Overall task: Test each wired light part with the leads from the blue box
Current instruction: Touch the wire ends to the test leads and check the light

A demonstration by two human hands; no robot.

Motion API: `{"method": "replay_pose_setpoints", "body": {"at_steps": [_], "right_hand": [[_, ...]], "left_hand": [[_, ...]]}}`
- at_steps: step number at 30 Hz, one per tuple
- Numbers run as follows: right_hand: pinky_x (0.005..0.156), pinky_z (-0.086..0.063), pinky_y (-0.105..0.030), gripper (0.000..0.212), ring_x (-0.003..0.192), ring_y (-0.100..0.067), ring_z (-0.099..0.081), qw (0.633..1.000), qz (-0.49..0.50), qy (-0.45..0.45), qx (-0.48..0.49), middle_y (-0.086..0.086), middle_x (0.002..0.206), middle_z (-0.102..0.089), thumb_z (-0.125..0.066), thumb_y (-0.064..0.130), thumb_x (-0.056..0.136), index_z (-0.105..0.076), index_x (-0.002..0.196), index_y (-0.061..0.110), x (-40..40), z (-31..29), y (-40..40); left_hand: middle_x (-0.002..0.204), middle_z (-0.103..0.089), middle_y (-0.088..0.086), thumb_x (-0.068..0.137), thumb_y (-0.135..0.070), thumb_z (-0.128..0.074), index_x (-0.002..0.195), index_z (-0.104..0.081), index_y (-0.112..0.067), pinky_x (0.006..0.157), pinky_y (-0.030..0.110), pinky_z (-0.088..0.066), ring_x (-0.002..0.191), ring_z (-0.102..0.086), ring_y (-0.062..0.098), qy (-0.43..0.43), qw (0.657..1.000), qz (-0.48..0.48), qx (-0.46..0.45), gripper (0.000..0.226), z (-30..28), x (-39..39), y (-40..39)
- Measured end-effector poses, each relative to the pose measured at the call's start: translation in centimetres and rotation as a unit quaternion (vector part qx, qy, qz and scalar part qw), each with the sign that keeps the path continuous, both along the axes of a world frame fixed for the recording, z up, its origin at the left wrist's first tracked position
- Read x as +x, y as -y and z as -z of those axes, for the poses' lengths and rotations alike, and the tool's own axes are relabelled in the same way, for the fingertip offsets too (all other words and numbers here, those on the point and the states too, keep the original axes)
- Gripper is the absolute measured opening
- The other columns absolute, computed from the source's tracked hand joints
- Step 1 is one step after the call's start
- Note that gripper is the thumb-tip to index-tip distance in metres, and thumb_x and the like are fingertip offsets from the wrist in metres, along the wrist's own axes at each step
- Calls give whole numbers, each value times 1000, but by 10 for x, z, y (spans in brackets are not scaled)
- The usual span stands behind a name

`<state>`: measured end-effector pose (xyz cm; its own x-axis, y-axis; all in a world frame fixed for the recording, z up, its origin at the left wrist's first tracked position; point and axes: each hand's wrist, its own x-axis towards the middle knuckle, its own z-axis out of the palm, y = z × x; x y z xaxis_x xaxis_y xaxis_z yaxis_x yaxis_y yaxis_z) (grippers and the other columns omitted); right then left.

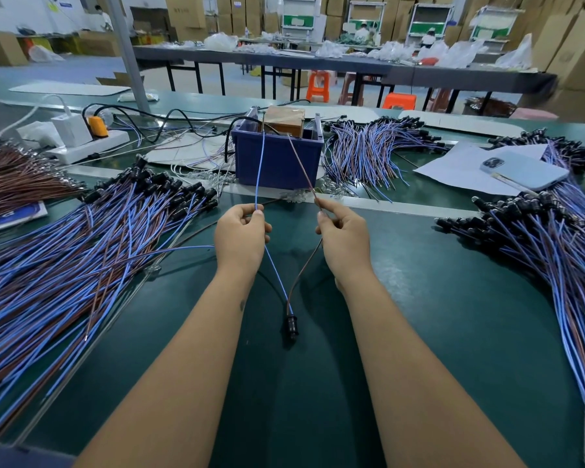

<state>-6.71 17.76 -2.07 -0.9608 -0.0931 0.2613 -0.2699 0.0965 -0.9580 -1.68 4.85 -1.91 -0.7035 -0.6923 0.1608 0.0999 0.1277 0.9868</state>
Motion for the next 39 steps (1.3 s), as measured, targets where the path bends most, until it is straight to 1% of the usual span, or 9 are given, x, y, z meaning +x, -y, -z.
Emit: {"method": "replay_pose_setpoints", "body": {"at_steps": [3, 7, 11, 15, 19, 28, 32, 34, 39], "right_hand": [[60, -42, -17, 29, 51, 3, -46, 1000, 6, 11, -17, 6, 65, -51, -52, 12, 97, -68, 116, 27, -1, 0, -1], [62, -42, -24, 29, 53, -2, -44, 999, 14, 22, -21, 4, 65, -50, -52, 13, 98, -67, 116, 29, -2, 0, -1], [60, -42, -23, 29, 50, -1, -44, 999, 22, 26, -14, 4, 65, -52, -52, 14, 98, -66, 118, 28, -3, 0, -2], [59, -42, -22, 29, 48, 2, -45, 999, 23, 27, -12, 5, 65, -52, -52, 13, 98, -66, 118, 27, -3, 0, -2], [60, -43, -23, 28, 54, -3, -46, 999, 24, 29, -7, 4, 66, -52, -52, 14, 98, -66, 119, 27, -3, 1, -2], [59, -42, -22, 30, 48, 3, -46, 999, 27, 25, 3, 7, 61, -50, -53, 15, 97, -66, 119, 32, -5, 3, -1], [59, -41, -22, 30, 53, -3, -44, 999, 33, 18, 23, 8, 63, -51, -53, 17, 97, -66, 119, 32, -5, 5, 2], [58, -40, -23, 30, 56, -8, -43, 999, 31, 13, 34, 7, 65, -52, -53, 17, 97, -66, 119, 32, -5, 5, 3], [52, -38, -18, 30, 56, -10, -43, 998, 30, 6, 54, 6, 63, -49, -53, 18, 97, -66, 117, 36, -6, 5, 4]], "left_hand": [[67, -60, -2, 99, -13, -49, 101, -60, -12, 47, 11, -40, 53, -52, 6, 1, 1000, 1, 5, 12, 0, 0, 0], [67, -61, -2, 98, -12, -49, 100, -61, -13, 47, 11, -41, 50, -52, 4, 3, 1000, -1, 8, 12, -1, 0, 1], [67, -62, -3, 98, -13, -50, 101, -61, -16, 50, 12, -42, 47, -52, -1, 12, 1000, 10, -14, 12, 0, 0, 0], [68, -62, -3, 98, -13, -50, 102, -61, -15, 57, 18, -46, 51, -54, 2, 13, 1000, 13, -25, 12, 1, 0, 1], [67, -62, -4, 98, -14, -50, 99, -61, -17, 55, 16, -45, 48, -53, 0, 12, 999, 12, -32, 12, 2, -1, 1], [66, -62, -3, 98, -11, -49, 100, -60, -12, 51, 11, -46, 45, -52, -5, -3, 1000, -16, -14, 11, 0, -6, 5], [65, -62, -4, 98, -12, -50, 100, -61, -12, 55, 15, -47, 46, -52, -4, -5, 1000, -25, 1, 11, 1, -7, 6], [64, -61, -4, 98, -12, -50, 99, -60, -12, 53, 13, -46, 45, -51, -4, -10, 999, -29, 11, 11, 1, -7, 7], [63, -61, -5, 98, -12, -49, 96, -59, -14, 50, 12, -45, 43, -51, -3, -12, 999, -36, 20, 10, 0, -6, 7]]}}
